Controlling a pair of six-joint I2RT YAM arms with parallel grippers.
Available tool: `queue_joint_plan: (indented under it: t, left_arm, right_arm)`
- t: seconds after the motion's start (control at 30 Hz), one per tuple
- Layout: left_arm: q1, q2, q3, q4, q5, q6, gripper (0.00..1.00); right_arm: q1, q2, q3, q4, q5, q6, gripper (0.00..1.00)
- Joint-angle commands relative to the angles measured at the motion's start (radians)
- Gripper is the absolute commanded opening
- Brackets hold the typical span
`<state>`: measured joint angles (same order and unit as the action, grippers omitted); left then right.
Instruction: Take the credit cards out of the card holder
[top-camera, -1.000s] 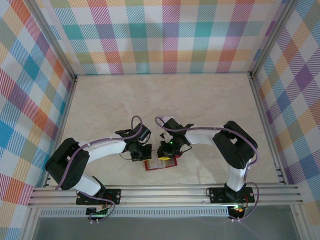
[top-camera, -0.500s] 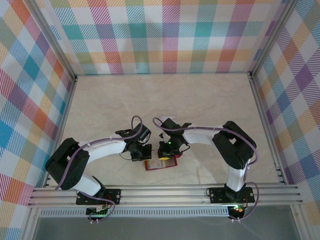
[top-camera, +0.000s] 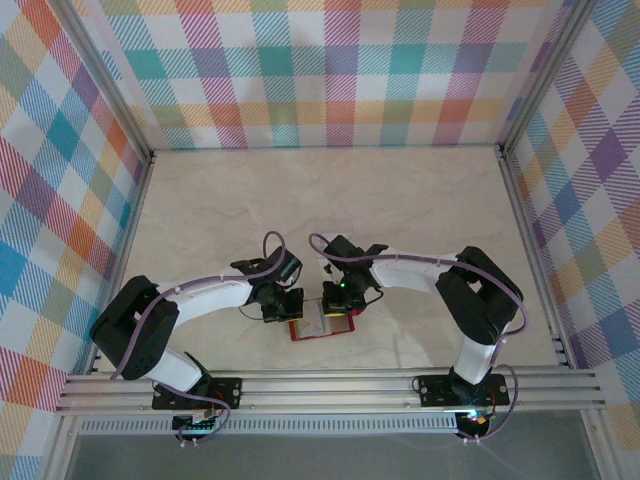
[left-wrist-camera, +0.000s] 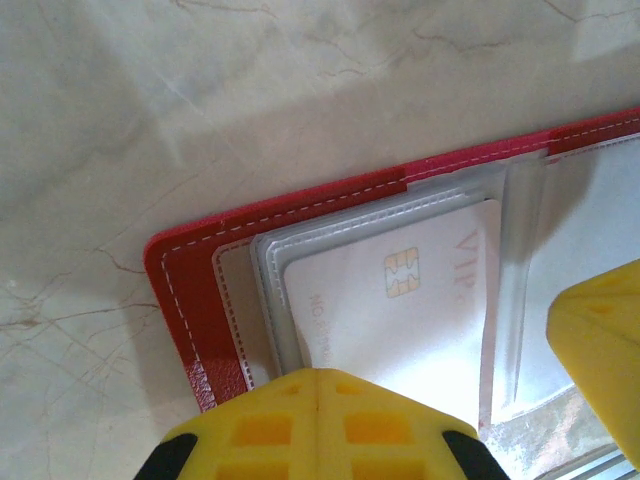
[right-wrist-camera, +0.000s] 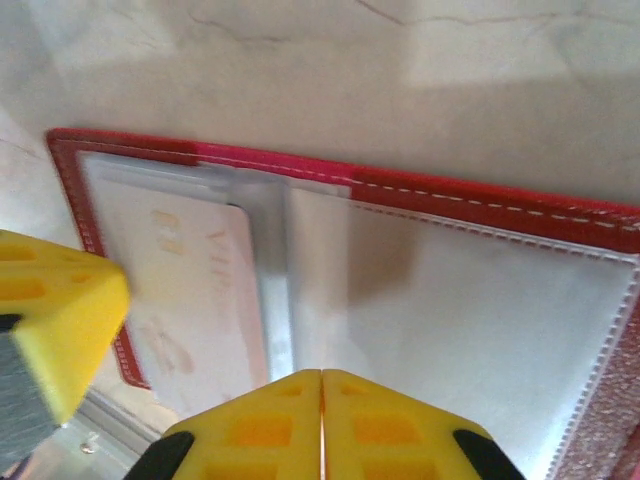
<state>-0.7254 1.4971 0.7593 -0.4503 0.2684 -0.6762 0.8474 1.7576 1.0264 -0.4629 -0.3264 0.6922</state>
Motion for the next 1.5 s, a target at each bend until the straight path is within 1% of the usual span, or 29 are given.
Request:
queue_joint_plan:
  t: [0.0,0.03,0.13,0.17,0.4,0.57,1.0,1.17,1.47]
  left_arm:
    - [-0.009,0.031,0.007,-0.050,-0.054,0.026,0.02]
    - [-0.009,0.032,0.011,-0.049,-0.054,0.029,0.02]
    - [-0.008,0.041,0.021,-0.048,-0.051,0.032,0.02]
    - [-0.009,0.045,0.021,-0.048,-0.049,0.032,0.02]
    - [-0.009,0.045,0.020,-0.048,-0.044,0.036,0.02]
    - [-0.009,0.045,0.019,-0.047,-0.040,0.037,0.02]
    - [-0.009,0.043,0.020,-0.047,-0.036,0.041,0.02]
    - [-0.009,0.043,0.020,-0.047,-0.037,0.040,0.02]
    - [-0.009,0.042,0.013,-0.044,-0.038,0.036,0.02]
  right_arm:
    - [0.000,-0.051,-0.025,0.052,-0.055,0.019,0.14]
    - [0.001,-0.050,-0.026,0.069,-0.072,0.028,0.16]
    - [0.001,-0.047,-0.028,0.094,-0.088,0.042,0.28]
    - [0.001,-0.045,-0.027,0.099,-0.092,0.043,0.30]
    - [0.013,-0.005,-0.016,0.120,-0.108,0.050,0.32]
    - [0.025,0.014,-0.005,0.101,-0.082,0.044,0.32]
    - [0.049,0.050,0.015,0.092,-0.070,0.015,0.31]
    - [0.062,0.049,0.026,0.090,-0.068,0.006,0.26]
    - [0.077,0.026,0.049,0.023,-0.007,-0.005,0.17]
